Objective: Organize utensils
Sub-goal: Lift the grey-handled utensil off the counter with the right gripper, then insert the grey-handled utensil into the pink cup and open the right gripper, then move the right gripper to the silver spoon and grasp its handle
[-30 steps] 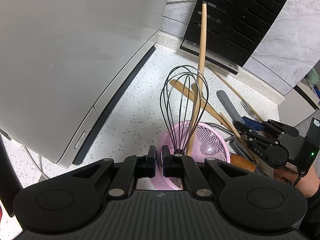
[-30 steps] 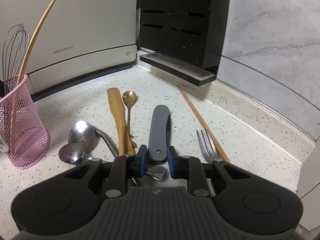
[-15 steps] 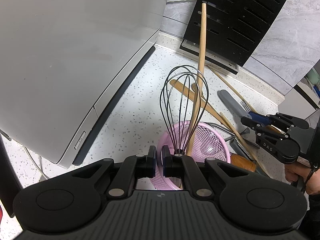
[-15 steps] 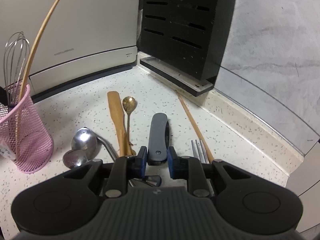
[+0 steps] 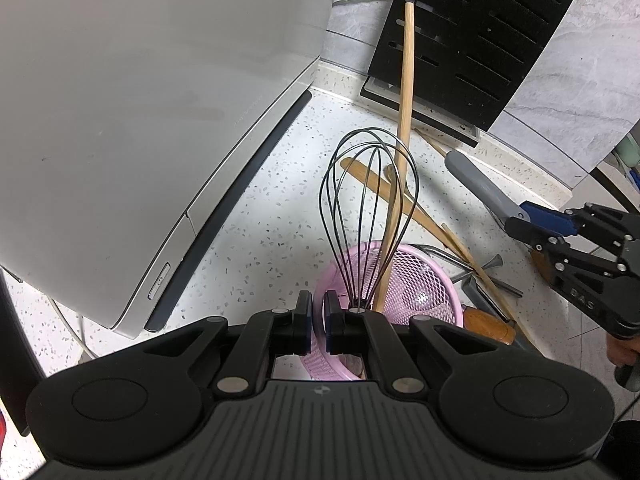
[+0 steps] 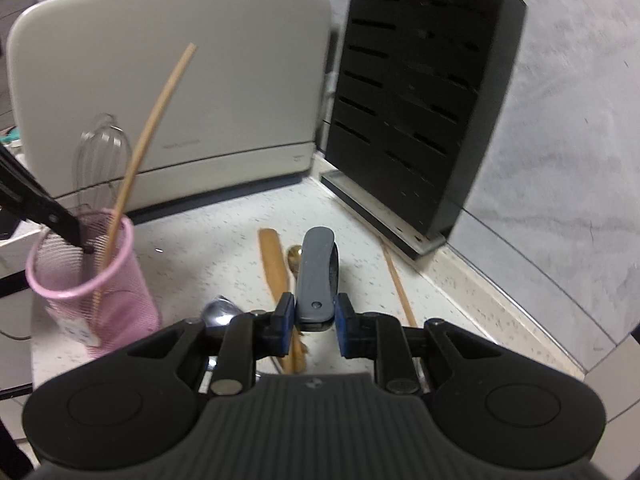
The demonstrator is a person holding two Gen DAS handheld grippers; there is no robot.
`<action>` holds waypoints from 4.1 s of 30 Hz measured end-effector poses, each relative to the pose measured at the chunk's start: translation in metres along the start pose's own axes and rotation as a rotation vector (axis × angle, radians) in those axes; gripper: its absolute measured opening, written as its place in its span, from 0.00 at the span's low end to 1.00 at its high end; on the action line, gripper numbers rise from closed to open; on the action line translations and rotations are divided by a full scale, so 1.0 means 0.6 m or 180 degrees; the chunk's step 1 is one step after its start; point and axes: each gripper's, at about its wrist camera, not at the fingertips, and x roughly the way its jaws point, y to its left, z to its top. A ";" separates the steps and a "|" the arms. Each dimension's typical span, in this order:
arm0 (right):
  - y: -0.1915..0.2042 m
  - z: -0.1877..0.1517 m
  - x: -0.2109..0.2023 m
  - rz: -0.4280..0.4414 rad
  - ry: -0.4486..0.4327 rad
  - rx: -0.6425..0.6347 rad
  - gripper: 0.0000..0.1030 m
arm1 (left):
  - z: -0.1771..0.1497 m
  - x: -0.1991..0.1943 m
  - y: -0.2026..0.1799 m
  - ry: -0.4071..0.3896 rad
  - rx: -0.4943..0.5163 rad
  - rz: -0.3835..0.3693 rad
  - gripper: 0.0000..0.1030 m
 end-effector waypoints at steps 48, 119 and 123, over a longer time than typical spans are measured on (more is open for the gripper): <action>0.183 0.129 -0.074 0.0964 0.1088 -0.1709 0.18 | 0.002 0.011 -0.008 0.0034 0.0026 -0.0018 0.06; 0.024 0.082 -0.032 0.1041 0.0289 -0.0403 0.02 | 0.003 0.018 -0.007 0.0064 0.0016 -0.0034 0.08; -0.031 0.051 -0.040 0.0850 0.0280 -0.0128 0.02 | 0.003 0.018 -0.008 0.0062 0.0022 -0.0034 0.08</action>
